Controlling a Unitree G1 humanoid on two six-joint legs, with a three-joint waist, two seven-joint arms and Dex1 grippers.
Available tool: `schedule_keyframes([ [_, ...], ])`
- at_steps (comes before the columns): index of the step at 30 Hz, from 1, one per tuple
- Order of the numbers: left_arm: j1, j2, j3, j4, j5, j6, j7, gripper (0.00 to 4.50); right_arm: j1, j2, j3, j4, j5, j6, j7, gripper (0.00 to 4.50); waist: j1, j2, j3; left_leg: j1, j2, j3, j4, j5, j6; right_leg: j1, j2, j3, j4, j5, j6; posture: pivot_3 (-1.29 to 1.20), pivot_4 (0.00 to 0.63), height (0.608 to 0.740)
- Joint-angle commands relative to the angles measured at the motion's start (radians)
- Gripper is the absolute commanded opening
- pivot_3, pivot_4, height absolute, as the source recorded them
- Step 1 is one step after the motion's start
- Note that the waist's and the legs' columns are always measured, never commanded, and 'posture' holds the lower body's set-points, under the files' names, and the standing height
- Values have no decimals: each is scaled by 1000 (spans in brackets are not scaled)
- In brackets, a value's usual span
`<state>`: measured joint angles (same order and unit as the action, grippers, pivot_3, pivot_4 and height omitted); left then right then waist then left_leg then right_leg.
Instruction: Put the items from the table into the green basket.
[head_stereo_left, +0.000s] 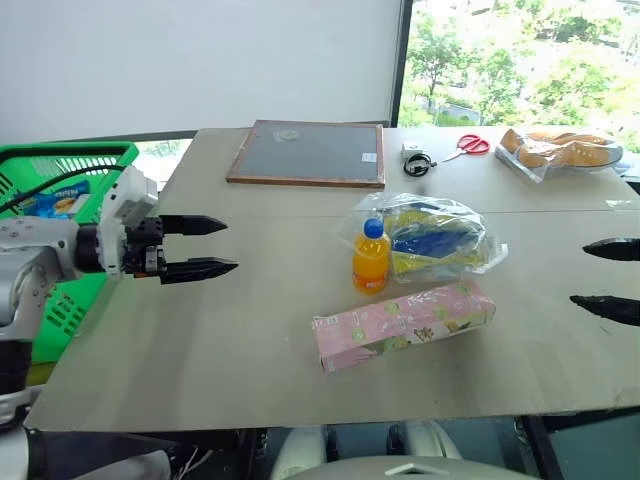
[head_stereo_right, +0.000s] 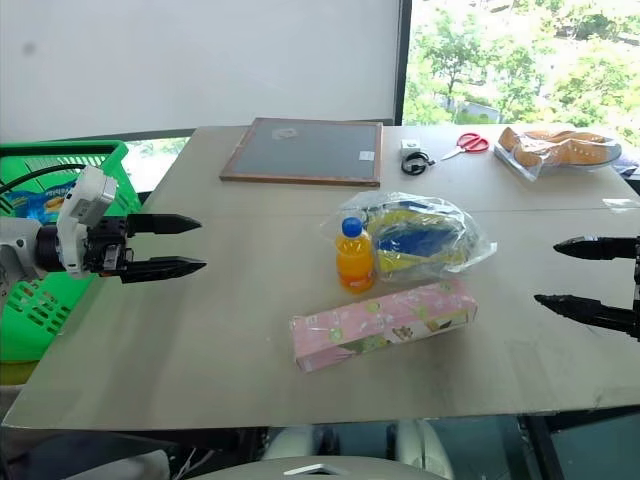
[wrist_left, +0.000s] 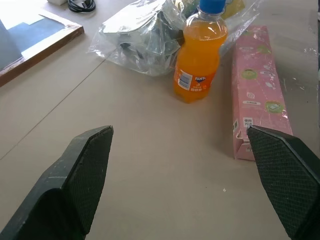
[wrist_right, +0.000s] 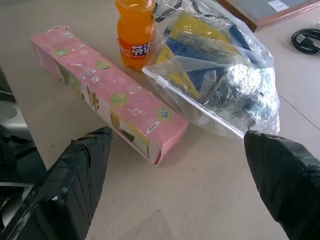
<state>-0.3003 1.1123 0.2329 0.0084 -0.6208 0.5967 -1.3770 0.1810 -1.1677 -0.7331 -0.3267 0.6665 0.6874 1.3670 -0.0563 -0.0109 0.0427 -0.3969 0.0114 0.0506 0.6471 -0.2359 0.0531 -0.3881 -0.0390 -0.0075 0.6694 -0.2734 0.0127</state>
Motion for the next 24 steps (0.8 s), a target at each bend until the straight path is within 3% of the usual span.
schedule_keyframes([
  [1, -24, -31, 16, -71, -17, -13, 34, 4448, -38, 32, 10, -51, 9, -41, -38, 4500, 0, 0, 0, 0, 0, 0, 0, 0, 0, 0, 0, 0, 0, 0, 0, -95, 0, 740],
  [5, -43, -190, -40, -230, 0, -50, 187, 4448, -84, 117, 66, -151, 47, -80, -106, 4500, 15, 1, -1, 0, 0, 0, 1, 0, 0, 0, -1, 0, 0, 2, 3, -106, 0, 740],
  [10, -33, -258, -134, -379, 14, 89, 352, 4448, -73, 145, 80, -247, 76, -64, -151, 4500, 15, 1, -1, -1, -1, 0, 1, 0, 1, 1, 1, 0, 0, 2, 4, -136, 0, 740],
  [14, -65, -349, -215, -410, 9, 189, 465, 4448, -44, 139, 66, -335, 88, -29, -203, 4500, 14, 1, -1, -1, 0, 0, 2, 0, 1, 1, 3, 0, 0, 2, 4, -161, 0, 740],
  [24, -68, -481, -415, -296, 235, 45, 569, 4448, 27, 174, -33, -437, 191, 5, -250, 4500, -3, 1, -2, 0, -1, 0, 3, 0, 1, 2, 6, 2, 0, 2, 4, -228, 0, 740],
])
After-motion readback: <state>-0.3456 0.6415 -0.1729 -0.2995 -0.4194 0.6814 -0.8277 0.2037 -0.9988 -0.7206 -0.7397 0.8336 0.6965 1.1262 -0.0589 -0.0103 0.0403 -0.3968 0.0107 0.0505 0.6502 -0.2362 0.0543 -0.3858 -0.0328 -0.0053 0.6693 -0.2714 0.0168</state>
